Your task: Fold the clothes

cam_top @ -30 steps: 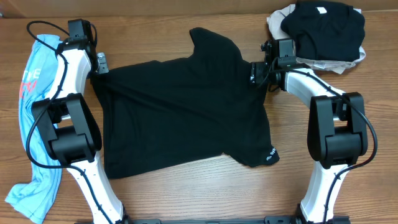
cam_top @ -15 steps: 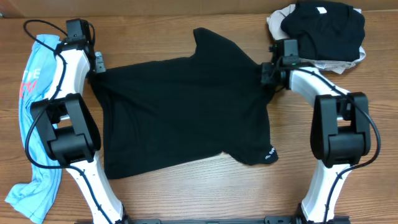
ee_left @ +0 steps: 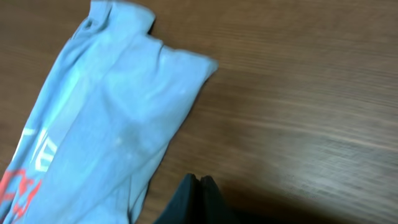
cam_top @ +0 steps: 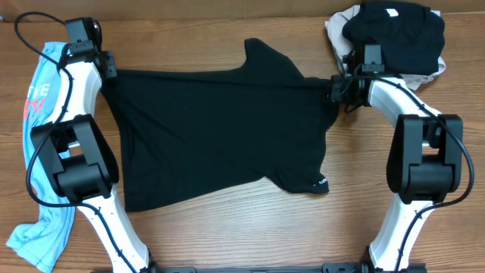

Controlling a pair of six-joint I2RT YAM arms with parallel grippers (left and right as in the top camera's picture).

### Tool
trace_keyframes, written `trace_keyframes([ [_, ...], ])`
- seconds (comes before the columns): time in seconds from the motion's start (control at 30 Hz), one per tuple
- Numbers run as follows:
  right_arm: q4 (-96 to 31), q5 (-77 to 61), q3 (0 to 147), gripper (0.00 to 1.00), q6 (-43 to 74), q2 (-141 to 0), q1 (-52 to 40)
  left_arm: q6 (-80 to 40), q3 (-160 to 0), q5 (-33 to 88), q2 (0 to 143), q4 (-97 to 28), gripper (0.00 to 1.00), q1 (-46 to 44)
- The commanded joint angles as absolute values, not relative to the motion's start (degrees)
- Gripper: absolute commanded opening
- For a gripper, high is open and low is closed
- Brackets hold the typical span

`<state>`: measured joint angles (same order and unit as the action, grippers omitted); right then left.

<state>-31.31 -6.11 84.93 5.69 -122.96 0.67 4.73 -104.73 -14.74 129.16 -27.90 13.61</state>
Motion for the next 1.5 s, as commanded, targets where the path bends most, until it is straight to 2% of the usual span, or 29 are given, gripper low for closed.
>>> trace_keyframes([
  [0.0,-34.81,-6.59,87.5,0.58,6.48,-123.87,1.13,6.85,-106.13,-10.07,129.08,-27.11,0.29,12.95],
  [0.03,-36.21,-6.63,88.73,0.58,6.48,-123.87,1.13,6.87,-106.13,-9.39,129.08,-27.16,0.42,12.8],
  [0.1,-40.18,-6.76,92.27,0.59,6.44,-123.87,1.04,6.68,-106.13,-8.49,129.08,-27.86,0.8,12.4],
  [0.13,-42.39,-6.74,94.24,0.59,6.37,-123.87,0.91,6.57,-106.15,-8.4,129.05,-28.49,0.93,12.21],
  [0.17,-44.69,-6.74,96.36,0.59,6.15,-123.87,0.78,6.35,-106.15,-8.32,128.95,-29.17,1.0,11.99],
  [0.3,-55.05,-7.2,105.62,0.59,6.0,-123.5,0.03,3.95,-107.61,-8.32,127.63,-36.14,1.0,11.25],
  [0.53,-69.25,-9.54,117.27,0.6,7.57,-117.73,-2.31,-6.81,-114.67,-4.12,120.16,-56.93,1.0,10.98],
  [0.8,-77.97,-8.34,117.78,0.59,11.44,-103.18,-6.04,-6.92,-115.46,4.4,108.68,-71.24,1.0,10.17],
  [1.1,-92.29,-5.54,117.62,0.59,18.44,-91.07,-7.68,-5.98,-115.04,4.89,100.12,-87.22,1.0,6.2],
  [1.27,-95.92,-4.21,112.33,0.58,22.63,-84.82,-10.5,-8.03,-108.22,4.45,92.33,-88.27,1.0,3.66],
  [1.47,-91.7,-2.0,95.81,0.59,28.75,-76.66,-15.2,-17.69,-85.54,2.46,76.66,-81.8,1.0,3.64],
])
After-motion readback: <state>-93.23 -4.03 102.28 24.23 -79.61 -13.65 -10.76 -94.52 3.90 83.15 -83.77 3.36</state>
